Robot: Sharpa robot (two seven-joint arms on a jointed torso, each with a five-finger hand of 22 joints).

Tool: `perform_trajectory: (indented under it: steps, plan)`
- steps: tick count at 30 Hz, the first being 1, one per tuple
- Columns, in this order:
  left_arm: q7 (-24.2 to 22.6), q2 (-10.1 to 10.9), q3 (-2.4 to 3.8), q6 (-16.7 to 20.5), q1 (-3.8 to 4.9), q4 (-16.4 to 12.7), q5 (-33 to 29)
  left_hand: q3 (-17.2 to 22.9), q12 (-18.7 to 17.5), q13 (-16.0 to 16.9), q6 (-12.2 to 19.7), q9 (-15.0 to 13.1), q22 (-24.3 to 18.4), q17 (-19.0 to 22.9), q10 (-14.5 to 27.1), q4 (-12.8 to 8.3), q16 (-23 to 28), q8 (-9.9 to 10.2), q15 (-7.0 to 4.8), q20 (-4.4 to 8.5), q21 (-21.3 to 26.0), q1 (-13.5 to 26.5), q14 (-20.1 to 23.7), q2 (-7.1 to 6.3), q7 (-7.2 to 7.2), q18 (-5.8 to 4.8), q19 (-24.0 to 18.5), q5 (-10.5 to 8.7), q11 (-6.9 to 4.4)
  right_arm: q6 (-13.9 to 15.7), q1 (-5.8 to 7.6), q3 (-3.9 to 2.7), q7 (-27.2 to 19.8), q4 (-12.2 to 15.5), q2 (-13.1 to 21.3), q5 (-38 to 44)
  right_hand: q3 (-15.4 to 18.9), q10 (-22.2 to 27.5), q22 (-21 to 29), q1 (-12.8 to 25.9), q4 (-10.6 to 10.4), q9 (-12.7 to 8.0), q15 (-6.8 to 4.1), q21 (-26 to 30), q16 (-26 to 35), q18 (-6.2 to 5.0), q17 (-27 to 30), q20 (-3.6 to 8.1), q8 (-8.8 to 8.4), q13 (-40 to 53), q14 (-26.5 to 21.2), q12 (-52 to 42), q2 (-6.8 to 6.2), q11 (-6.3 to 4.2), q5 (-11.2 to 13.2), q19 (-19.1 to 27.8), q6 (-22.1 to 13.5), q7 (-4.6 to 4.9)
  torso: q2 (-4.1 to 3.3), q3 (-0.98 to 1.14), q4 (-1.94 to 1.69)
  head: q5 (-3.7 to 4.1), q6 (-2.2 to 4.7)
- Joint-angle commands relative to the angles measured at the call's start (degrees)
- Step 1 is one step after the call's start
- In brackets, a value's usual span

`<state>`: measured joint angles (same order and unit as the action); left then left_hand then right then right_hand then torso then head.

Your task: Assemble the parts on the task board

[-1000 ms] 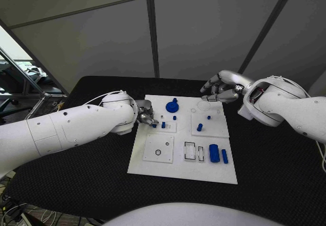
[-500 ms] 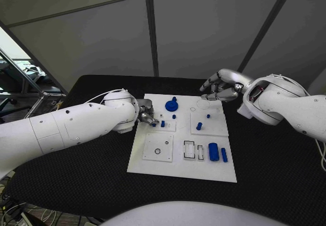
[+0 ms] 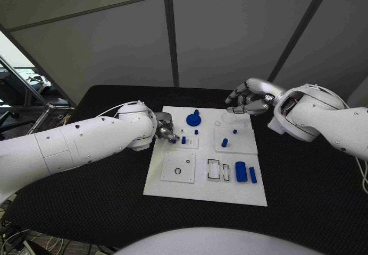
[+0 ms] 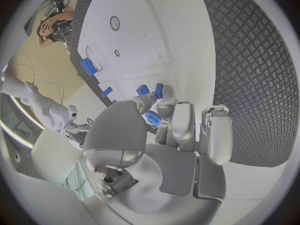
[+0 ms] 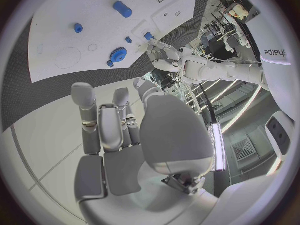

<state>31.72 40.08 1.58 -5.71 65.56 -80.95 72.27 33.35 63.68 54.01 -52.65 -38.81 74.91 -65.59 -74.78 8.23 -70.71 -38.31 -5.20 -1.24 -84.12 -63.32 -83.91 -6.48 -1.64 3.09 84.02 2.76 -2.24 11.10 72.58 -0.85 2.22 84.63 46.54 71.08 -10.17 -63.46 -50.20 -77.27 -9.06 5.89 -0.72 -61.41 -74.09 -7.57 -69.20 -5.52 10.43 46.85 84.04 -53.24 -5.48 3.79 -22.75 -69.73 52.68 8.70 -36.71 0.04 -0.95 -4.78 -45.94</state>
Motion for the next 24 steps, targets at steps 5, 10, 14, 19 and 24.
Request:
perform_trajectory:
  steps: [5, 10, 14, 19, 24]
  plan:
    - [1.41, 0.22, -0.2, 1.89, -0.24, 0.49, -1.29, -4.77, -0.25, -0.2, -0.71, -0.19, 9.26, -0.11, -0.1, 3.26, 0.07, -0.3, -0.23, 0.3, -0.1, 4.98, -0.95, -1.58, -0.01, -1.29, 1.84, -0.09, -0.01, -0.08, 0.12, -0.04, -0.31, 0.09, 0.05, 0.13, -0.24, -0.08, 0.15, -0.46, -0.24, 0.08, -0.23, 0.25, 0.19, -0.18, 0.08, 0.28, 0.29, -0.16, 1.4, 0.34, -0.02, -0.35, -0.3, 0.1, 0.09, -0.05, -0.03, -0.01, -0.04, 0.02, 0.18]
    - [1.5, 0.43, -0.18, 2.65, -0.24, 0.54, -1.33, -6.29, -0.13, -0.09, -0.8, -0.26, 9.38, -0.13, -0.13, 3.92, 0.07, -0.3, -0.29, 0.33, -0.19, 5.64, -0.96, -1.76, 0.07, -1.32, 1.93, -0.09, -0.08, -0.05, 0.12, -0.04, -0.36, 0.06, 0.04, 0.13, -0.25, -0.03, 0.21, -0.51, -0.23, 0.06, -0.23, 0.31, 0.25, -0.18, 0.13, 0.28, 0.27, -0.25, 1.39, 0.39, -0.08, -0.35, -0.3, 0.13, 0.02, -0.04, -0.01, -0.04, -0.04, 0.04, 0.22]
    - [1.46, 0.64, -0.16, 3.14, -0.25, 0.42, -1.34, -6.74, -0.08, -0.05, -0.82, -0.29, 9.42, -0.15, -0.14, 4.04, 0.07, -0.31, -0.31, 0.35, -0.22, 5.67, -0.96, -1.8, 0.1, -1.33, 1.96, -0.08, -0.1, -0.03, 0.12, -0.04, -0.39, 0.02, 0.03, 0.13, -0.25, -0.03, 0.21, -0.51, -0.23, 0.06, -0.23, 0.31, 0.25, -0.18, 0.13, 0.28, 0.27, -0.25, 1.39, 0.39, -0.08, -0.35, -0.3, 0.13, 0.02, -0.04, -0.02, -0.03, -0.05, 0.02, 0.22]
    - [1.27, 0.9, -0.09, 4.13, -0.25, 0.23, -1.35, -8.16, 0.03, 0.05, -0.87, -0.4, 9.45, -0.16, -0.15, 4.79, 0.08, -0.34, -0.35, 0.39, -0.21, 6.02, -0.97, -1.85, 0.13, -1.33, 1.99, -0.08, -0.13, 0.01, 0.12, -0.04, -0.43, -0.01, 0.02, 0.13, -0.25, -0.03, 0.21, -0.51, -0.23, 0.06, -0.23, 0.31, 0.25, -0.18, 0.13, 0.28, 0.27, -0.25, 1.39, 0.39, -0.08, -0.35, -0.3, 0.13, 0.02, -0.04, -0.06, -0.01, -0.03, -0.06, 0.21]
    - [0.01, 1.08, 0.14, 6.46, -0.26, 0.17, -1.39, -9.03, 0.01, -0.01, -0.86, -0.48, 9.37, -0.18, -0.1, 5.47, 0.08, -0.36, -0.37, 0.42, -0.11, 6.19, -0.98, -1.71, 0.15, -1.3, 1.94, -0.08, -0.16, 0.13, 0.12, -0.04, -0.44, -0.03, 0.03, 0.13, -0.25, -0.03, 0.21, -0.51, -0.23, 0.06, -0.23, 0.31, 0.25, -0.18, 0.13, 0.28, 0.27, -0.25, 1.39, 0.39, -0.08, -0.35, -0.3, 0.13, 0.02, -0.04, -0.04, -0.02, 0.0, -0.12, 0.27]
